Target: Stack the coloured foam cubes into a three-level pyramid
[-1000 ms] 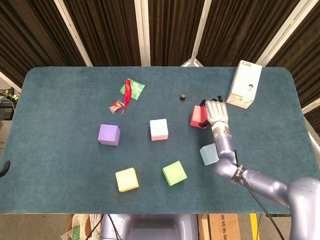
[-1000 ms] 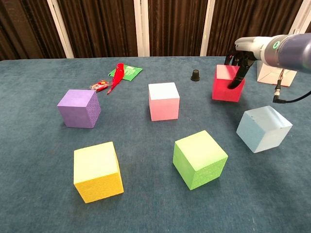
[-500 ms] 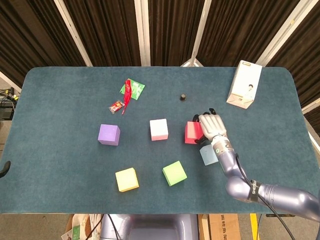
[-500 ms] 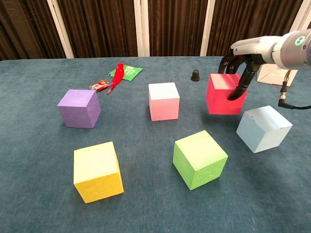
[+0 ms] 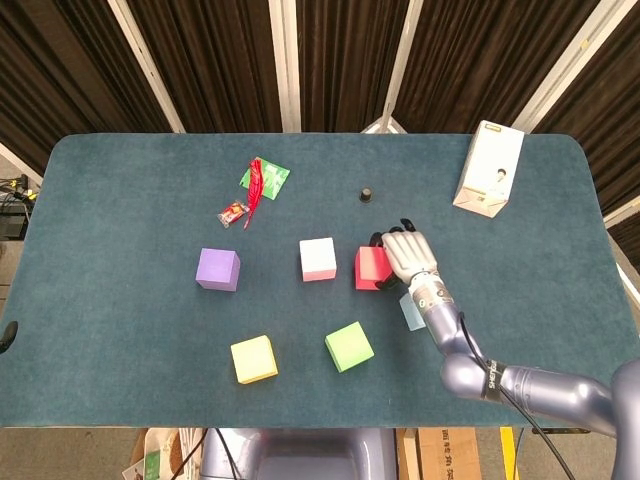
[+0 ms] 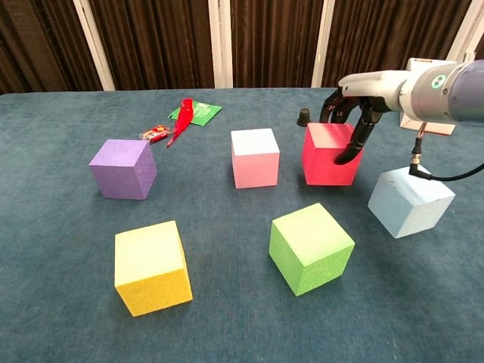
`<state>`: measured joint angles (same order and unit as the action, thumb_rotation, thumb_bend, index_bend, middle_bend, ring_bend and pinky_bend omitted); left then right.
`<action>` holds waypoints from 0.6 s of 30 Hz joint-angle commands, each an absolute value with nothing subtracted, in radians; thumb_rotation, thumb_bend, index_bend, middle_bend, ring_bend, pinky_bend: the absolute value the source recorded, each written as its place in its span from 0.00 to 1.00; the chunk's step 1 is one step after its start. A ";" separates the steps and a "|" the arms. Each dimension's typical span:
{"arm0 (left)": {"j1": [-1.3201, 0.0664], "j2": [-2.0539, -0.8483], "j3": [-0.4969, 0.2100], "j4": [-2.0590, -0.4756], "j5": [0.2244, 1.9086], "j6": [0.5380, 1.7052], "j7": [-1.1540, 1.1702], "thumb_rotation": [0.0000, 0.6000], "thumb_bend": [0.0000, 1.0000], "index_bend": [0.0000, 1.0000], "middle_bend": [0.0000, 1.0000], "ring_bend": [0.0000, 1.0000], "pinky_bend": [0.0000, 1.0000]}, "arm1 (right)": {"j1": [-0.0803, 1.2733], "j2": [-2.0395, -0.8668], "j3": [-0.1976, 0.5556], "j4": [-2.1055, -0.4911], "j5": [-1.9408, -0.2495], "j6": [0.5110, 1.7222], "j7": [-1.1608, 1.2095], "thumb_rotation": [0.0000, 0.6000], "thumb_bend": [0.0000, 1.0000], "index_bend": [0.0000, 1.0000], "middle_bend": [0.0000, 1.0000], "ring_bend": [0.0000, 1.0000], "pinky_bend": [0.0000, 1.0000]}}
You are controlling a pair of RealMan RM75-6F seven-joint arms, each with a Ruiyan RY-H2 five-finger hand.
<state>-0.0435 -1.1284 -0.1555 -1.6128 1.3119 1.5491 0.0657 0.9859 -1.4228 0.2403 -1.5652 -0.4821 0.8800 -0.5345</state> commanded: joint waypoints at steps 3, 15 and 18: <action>-0.044 -1.130 -0.157 -1.612 1.309 1.549 0.070 1.00 0.38 0.10 0.00 0.00 0.00 | 1.009 -1.457 0.238 -1.515 -0.497 0.868 -0.530 1.00 0.19 0.41 0.42 0.22 0.00; -0.047 -1.137 -0.160 -1.609 1.300 1.545 0.085 1.00 0.38 0.10 0.00 0.00 0.00 | 1.061 -1.517 0.251 -1.406 -0.473 0.808 -0.509 1.00 0.19 0.41 0.42 0.22 0.00; -0.048 -1.138 -0.161 -1.608 1.297 1.544 0.086 1.00 0.38 0.10 0.00 0.00 0.00 | 1.069 -1.527 0.254 -1.389 -0.476 0.798 -0.498 1.00 0.19 0.41 0.42 0.22 0.00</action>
